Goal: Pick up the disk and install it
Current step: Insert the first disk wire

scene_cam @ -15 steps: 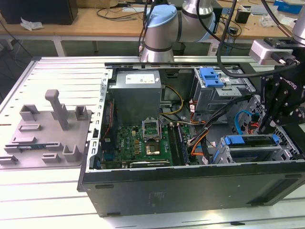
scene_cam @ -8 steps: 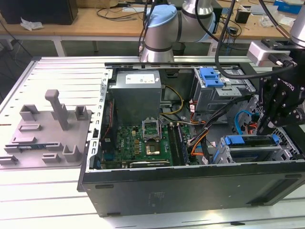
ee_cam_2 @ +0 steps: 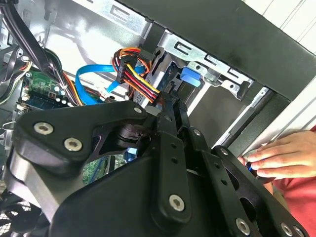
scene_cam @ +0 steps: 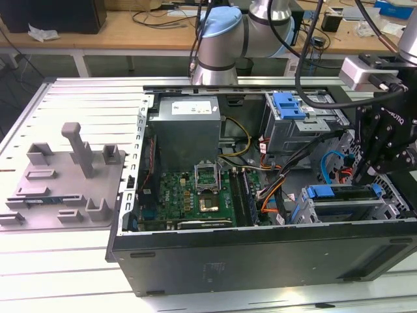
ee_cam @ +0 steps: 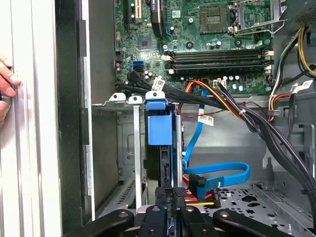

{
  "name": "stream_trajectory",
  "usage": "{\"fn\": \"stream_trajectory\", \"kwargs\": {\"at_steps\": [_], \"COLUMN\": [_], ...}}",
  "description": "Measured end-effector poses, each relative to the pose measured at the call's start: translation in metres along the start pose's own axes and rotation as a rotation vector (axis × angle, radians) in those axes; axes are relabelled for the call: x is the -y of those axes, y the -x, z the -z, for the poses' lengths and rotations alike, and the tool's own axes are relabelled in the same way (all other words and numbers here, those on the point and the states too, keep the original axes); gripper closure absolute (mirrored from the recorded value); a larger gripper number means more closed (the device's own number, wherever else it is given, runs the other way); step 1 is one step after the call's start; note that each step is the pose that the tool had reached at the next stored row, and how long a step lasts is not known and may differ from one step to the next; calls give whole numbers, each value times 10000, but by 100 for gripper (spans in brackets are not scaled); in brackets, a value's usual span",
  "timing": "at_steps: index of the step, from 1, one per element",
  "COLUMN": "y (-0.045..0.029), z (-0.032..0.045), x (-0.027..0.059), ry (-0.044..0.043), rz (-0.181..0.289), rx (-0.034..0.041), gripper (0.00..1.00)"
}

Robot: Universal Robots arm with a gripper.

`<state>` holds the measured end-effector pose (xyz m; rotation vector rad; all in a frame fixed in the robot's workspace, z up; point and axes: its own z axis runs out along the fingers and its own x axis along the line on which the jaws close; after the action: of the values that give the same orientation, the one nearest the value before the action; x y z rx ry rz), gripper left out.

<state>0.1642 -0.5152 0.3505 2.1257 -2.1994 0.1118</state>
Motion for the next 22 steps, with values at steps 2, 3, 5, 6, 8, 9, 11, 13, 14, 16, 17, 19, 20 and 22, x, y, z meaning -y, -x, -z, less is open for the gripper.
{"fn": "stream_trajectory", "kwargs": {"at_steps": [2,3,5,6,8,9,11,13,14,16,17,19,20,22], "y": [-1,0,1,1,2,2,3,2,2,3,3,3,3,3], "z": [-2,-5,-11,-14,-19,-20,-23,-22,-23,-26,-27,-29,-29,-30], "x": [0,0,0,0,0,0,6,9,10,10,10,10,10,10], "ry": [0,1,1,2,2,3,4,6,7,9,10,11,12,13], "rz": [-1,-2,-8,-10,-17,-20,-25,-42,-51,-69,-77,-95,-98,-103], "rx": [-2,1,10,14,25,29,41,47,47,47,48,48,48,47], "gripper": [83,83,83,83,83,83,83,83,83,83,83,83,83,83]}}
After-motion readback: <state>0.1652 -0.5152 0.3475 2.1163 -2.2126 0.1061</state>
